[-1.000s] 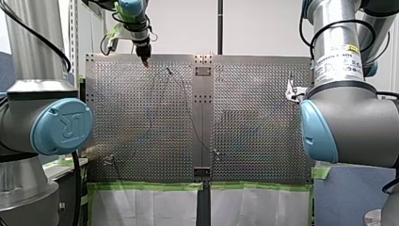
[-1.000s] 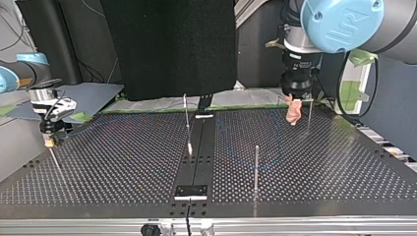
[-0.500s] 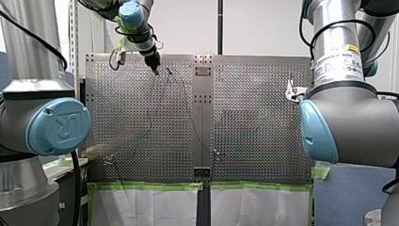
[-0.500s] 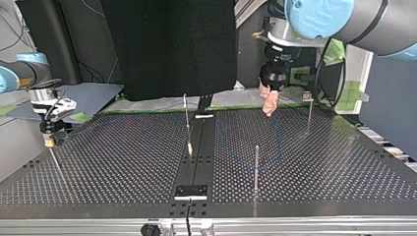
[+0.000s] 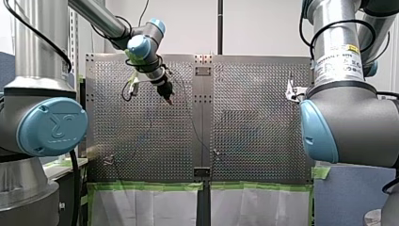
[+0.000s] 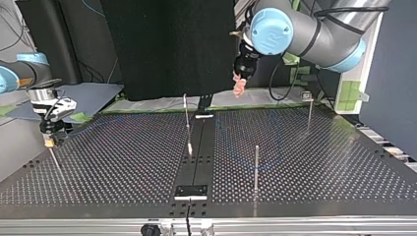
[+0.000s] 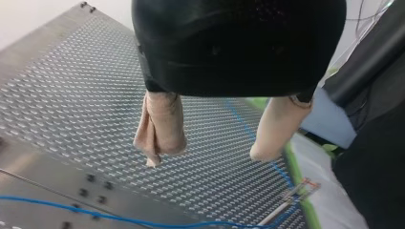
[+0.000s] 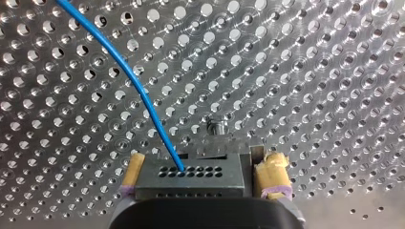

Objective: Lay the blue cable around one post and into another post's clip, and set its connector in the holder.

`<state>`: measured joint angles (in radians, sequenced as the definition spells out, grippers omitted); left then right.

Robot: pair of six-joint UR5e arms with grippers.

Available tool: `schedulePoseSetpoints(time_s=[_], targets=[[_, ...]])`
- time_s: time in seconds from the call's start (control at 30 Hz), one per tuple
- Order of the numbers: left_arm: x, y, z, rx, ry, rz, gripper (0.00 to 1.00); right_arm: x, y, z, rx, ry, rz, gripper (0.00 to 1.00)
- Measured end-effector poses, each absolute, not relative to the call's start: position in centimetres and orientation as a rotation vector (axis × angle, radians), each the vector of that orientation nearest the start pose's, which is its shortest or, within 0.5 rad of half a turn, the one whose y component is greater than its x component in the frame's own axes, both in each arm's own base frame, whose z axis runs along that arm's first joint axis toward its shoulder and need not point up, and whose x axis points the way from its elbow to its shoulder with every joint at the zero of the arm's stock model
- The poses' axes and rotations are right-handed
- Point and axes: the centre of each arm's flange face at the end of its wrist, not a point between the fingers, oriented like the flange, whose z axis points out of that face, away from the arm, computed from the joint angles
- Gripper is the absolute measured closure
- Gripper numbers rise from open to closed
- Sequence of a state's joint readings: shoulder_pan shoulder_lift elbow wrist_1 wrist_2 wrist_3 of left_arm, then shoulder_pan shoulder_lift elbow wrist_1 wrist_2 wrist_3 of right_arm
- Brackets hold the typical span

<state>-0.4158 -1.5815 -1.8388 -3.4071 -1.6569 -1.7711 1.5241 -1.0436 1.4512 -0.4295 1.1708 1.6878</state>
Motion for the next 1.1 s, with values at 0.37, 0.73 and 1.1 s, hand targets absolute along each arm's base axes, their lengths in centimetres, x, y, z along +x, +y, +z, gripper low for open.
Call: schedulePoseSetpoints(time_s=[0.37, 0.73, 1.1], targets=[[32.2, -28.6, 25.7, 0.167, 2.223, -0.231, 0.0, 14.1, -67.5, 27.7, 1.411, -1.102, 1.554, 0.0], [30.7, -27.7, 18.5, 0.119, 2.317, -0.194, 0.0, 14.1, -67.5, 27.7, 1.411, -1.102, 1.553, 0.0], [28.2, -26.5, 15.2, 0.102, 2.326, -0.19, 0.0, 14.1, -67.5, 27.7, 1.411, -1.102, 1.554, 0.0]])
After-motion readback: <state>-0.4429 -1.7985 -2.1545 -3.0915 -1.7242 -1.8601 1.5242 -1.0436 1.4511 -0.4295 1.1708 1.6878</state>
